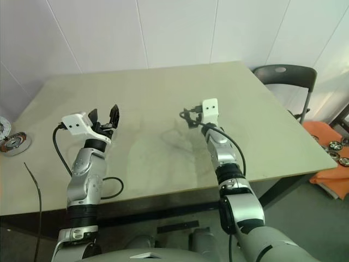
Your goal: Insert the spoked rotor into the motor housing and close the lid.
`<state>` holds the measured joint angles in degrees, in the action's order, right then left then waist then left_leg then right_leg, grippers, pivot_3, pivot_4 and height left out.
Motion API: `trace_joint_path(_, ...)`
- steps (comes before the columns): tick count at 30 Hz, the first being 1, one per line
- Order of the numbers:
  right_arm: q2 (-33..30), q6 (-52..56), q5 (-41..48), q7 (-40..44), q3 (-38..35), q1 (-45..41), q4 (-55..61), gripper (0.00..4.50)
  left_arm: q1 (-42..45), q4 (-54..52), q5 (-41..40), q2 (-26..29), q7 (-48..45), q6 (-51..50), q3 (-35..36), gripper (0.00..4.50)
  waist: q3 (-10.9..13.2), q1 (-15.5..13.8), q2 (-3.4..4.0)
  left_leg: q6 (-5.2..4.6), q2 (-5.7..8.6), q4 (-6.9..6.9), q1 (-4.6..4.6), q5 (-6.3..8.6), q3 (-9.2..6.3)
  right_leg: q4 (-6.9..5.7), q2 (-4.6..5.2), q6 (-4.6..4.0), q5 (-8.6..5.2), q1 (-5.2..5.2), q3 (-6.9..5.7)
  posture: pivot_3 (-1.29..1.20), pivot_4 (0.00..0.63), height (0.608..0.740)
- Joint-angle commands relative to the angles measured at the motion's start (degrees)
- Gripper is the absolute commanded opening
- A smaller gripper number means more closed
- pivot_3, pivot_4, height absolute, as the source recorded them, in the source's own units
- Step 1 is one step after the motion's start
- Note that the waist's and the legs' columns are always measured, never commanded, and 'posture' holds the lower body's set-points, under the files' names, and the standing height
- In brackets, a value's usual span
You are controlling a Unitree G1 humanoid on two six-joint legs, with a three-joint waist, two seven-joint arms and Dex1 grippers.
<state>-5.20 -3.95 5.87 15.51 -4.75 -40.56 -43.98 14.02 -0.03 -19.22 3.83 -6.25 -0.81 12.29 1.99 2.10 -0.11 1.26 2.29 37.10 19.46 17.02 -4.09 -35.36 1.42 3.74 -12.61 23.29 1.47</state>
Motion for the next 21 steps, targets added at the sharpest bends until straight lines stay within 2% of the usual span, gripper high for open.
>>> trace_joint_path(1, 0.0, -0.8, 0.2, 0.0, -0.1, -2.4, 1.0, 4.44, 1.7, -0.4, 0.2, 0.5, -0.3, 1.0, 0.3, 4.18, 0.0, 0.0, 0.00, 0.00, 0.00, 0.00, 0.00, 0.00, 0.00, 0.00, 0.00, 0.00, 0.00, 0.00, 0.00, 0.00, 0.000, 0.740)
trace_joint_path(21, 0.0, -0.7, -0.1, 0.6, 0.1, -2.2, 0.9, 4.44, 1.2, -0.2, 0.6, -0.5, 0.4, 2.0, 0.1, 4.18, 0.0, 0.0, 0.00, 0.00, 0.00, 0.00, 0.00, 0.00, 0.00, 0.00, 0.01, 0.00, 0.00, 0.00, 0.00, 0.00, 0.000, 0.740)
